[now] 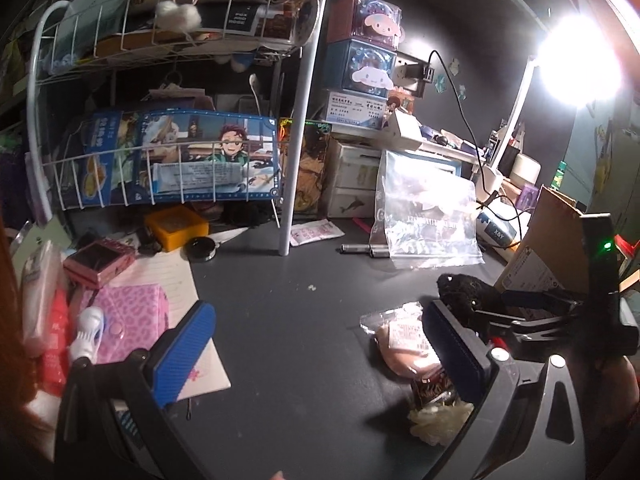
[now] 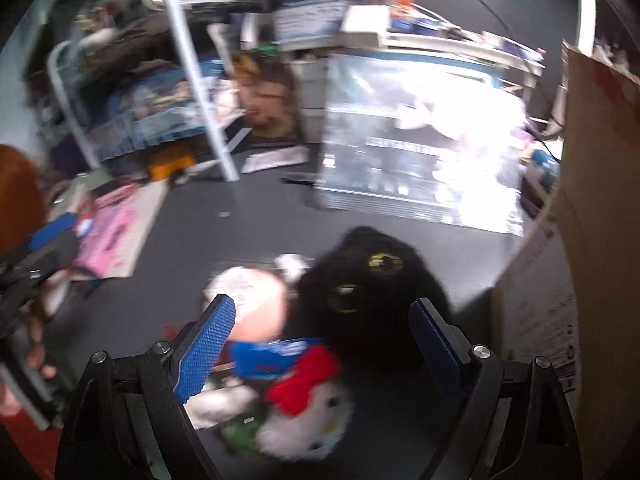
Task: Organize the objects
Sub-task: 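Reach the right tool toward the black plush cat on the pile, then close the right tool on the black plush cat and lift it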
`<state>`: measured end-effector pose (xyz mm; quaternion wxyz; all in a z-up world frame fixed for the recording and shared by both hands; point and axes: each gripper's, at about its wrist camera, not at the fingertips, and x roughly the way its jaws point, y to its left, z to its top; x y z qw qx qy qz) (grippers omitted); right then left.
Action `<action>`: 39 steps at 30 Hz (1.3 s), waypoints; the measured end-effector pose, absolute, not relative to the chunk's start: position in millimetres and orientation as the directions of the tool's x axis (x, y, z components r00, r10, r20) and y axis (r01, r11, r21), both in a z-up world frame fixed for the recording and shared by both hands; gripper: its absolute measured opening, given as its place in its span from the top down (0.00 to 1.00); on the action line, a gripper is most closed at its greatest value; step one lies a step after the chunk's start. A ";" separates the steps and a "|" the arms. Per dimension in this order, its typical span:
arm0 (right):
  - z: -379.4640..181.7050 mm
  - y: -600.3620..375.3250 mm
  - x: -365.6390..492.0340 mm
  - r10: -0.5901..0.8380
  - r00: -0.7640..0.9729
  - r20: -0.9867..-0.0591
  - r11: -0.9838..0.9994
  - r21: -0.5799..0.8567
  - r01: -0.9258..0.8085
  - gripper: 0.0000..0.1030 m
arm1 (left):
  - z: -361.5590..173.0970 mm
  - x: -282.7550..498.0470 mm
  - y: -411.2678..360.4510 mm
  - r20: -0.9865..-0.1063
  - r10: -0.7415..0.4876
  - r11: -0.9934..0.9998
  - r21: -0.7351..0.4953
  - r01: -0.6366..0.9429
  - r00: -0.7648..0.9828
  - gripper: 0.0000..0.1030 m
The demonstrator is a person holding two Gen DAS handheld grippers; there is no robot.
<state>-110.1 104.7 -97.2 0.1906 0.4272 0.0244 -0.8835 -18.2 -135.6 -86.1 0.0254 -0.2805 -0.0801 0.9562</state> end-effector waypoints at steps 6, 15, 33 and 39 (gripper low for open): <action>-107.3 105.2 -119.5 -0.233 -0.567 -0.790 -0.957 0.083 0.278 0.12 | -89.5 -28.8 -133.1 -0.521 0.161 -0.979 -0.191 -0.070 -0.838 0.01; -114.6 97.0 -136.4 -0.179 -0.585 -0.791 -0.961 0.012 0.277 0.09 | -94.6 -37.3 -125.8 -0.541 0.170 -0.982 -0.159 -0.098 -0.824 0.01; -96.4 84.8 -121.9 -0.337 -0.609 -0.718 -0.876 0.002 0.482 0.35 | -79.5 -41.5 -118.7 -0.563 0.314 -0.947 -0.243 -0.210 -0.765 0.01; -75.3 64.1 -103.8 -0.431 -0.596 -0.678 -0.797 -0.024 0.604 0.35 | -61.7 -40.4 -107.3 -0.555 0.438 -0.897 -0.323 -0.303 -0.707 0.01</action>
